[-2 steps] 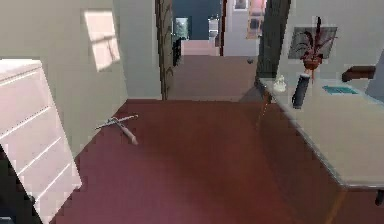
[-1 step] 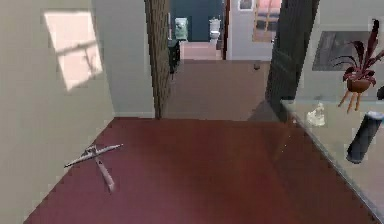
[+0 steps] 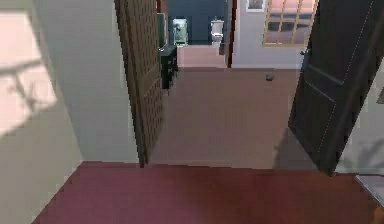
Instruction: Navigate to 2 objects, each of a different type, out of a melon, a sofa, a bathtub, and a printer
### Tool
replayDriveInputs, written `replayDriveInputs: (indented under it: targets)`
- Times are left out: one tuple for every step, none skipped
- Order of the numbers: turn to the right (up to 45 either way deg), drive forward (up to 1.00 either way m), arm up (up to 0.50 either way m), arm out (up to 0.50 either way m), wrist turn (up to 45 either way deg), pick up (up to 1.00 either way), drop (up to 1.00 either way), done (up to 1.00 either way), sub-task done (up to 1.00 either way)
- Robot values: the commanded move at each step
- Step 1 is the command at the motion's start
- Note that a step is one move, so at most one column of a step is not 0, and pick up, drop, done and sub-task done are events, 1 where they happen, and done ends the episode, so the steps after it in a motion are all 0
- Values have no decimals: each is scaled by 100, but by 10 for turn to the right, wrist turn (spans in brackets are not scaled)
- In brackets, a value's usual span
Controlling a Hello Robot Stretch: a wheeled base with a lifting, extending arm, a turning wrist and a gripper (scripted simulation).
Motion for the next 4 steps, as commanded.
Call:
replayDriveInputs:
  targets:
    - [0,100,0,0,0,0,0,0,0]
    - [30,0,0,0,0,0,0,0,0]
    - [90,0,0,0,0,0,0,0,0]
    - [0,100,0,0,0,0,0,0,0]
